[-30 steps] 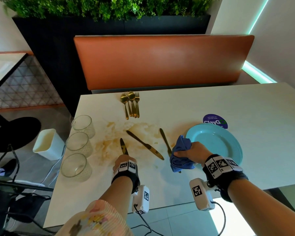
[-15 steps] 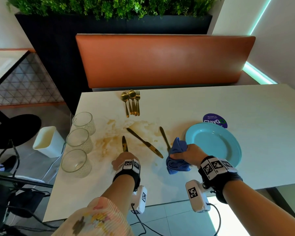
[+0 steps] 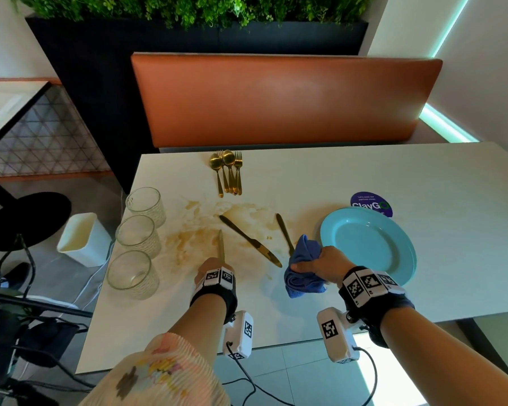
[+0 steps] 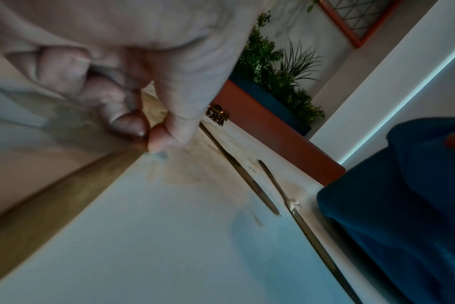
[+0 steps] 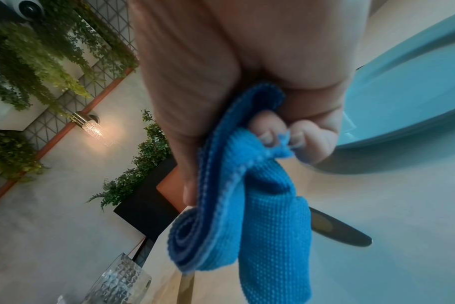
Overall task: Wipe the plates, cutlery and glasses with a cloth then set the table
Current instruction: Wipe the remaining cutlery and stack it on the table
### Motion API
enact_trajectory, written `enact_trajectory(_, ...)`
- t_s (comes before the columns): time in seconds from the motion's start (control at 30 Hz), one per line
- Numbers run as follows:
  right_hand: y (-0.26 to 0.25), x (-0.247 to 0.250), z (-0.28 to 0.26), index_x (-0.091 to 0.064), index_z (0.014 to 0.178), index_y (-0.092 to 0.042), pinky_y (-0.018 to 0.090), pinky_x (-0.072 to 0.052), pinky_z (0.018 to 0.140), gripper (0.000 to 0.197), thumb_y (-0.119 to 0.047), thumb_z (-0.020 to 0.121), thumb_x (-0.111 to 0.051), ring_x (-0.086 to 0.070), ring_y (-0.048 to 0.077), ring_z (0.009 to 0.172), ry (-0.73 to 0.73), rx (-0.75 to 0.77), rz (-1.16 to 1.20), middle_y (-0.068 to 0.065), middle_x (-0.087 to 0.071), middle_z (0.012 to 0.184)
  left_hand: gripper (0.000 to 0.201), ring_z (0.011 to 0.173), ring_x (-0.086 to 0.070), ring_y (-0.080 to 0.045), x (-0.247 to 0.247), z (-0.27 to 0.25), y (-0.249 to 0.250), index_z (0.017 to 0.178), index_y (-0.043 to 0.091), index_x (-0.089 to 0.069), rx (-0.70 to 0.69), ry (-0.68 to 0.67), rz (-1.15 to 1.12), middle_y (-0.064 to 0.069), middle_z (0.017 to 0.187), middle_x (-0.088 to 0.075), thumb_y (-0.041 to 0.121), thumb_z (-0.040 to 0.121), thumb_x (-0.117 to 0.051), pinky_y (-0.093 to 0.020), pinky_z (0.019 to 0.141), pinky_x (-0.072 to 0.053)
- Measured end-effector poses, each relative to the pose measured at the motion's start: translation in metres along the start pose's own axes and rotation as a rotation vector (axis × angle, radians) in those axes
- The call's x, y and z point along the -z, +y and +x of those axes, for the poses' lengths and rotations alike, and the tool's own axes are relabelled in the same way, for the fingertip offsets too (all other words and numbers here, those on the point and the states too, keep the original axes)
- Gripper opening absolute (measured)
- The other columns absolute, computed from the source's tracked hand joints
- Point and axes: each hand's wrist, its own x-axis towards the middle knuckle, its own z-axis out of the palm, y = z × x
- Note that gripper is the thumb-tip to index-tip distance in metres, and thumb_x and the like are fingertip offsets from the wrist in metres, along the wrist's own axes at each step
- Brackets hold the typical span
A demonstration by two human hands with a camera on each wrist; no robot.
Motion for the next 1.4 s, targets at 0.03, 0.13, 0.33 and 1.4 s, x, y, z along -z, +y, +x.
enact_trajectory(0.03, 0.000, -0.002, 0.001, -0.050, 0.073, -0.012, 0.023, -0.040, 0.059, 0.033, -0.036, 0.078, -0.072, -0.053, 0.023, 0.078, -0.006, 0.007, 0.011, 0.007, -0.056, 0.083, 0.039, 0.123, -0.053, -0.031, 0.002, 0.000, 0.000, 0.129, 0.000, -0.054, -0.023, -0.025, 0.048, -0.017, 0.133, -0.055, 0.017, 0.093, -0.054, -0.034, 0.097, -0.044)
enact_trajectory(0.13, -0.001, -0.005, 0.003, -0.058, 0.094, -0.003, 0.031, -0.043, 0.073, 0.039, -0.037, 0.079, -0.070, -0.055, 0.025, 0.082, 0.004, 0.009, 0.067, 0.011, -0.058, 0.090, 0.036, 0.122, -0.054, -0.031, 0.004, -0.004, 0.002, 0.129, 0.002, -0.055, -0.077, -0.077, 0.134, -0.015, 0.128, -0.058, 0.016, 0.096, -0.049, -0.036, 0.099, -0.044)
enact_trajectory(0.33, -0.007, -0.010, 0.011, -0.061, 0.101, 0.004, 0.037, -0.047, 0.073, 0.045, -0.037, 0.082, -0.067, -0.059, 0.030, 0.081, -0.015, -0.033, 0.463, 0.019, -0.063, 0.092, 0.034, 0.088, -0.064, -0.028, 0.027, -0.025, 0.036, 0.108, 0.003, -0.067, -0.205, -0.138, 0.127, -0.012, 0.099, -0.069, 0.029, 0.097, -0.046, -0.024, 0.057, -0.042)
enact_trajectory(1.4, -0.135, 0.026, 0.066, -0.056, 0.087, -0.004, 0.027, -0.052, 0.057, 0.024, -0.025, 0.083, -0.068, -0.063, 0.020, 0.066, 0.399, 0.012, 0.983, 0.011, -0.063, 0.080, 0.028, 0.102, -0.061, -0.032, 0.092, 0.000, 0.148, 0.110, 0.008, -0.065, -0.673, -0.263, -0.044, -0.015, 0.110, -0.067, 0.025, 0.095, -0.049, -0.031, 0.077, -0.043)
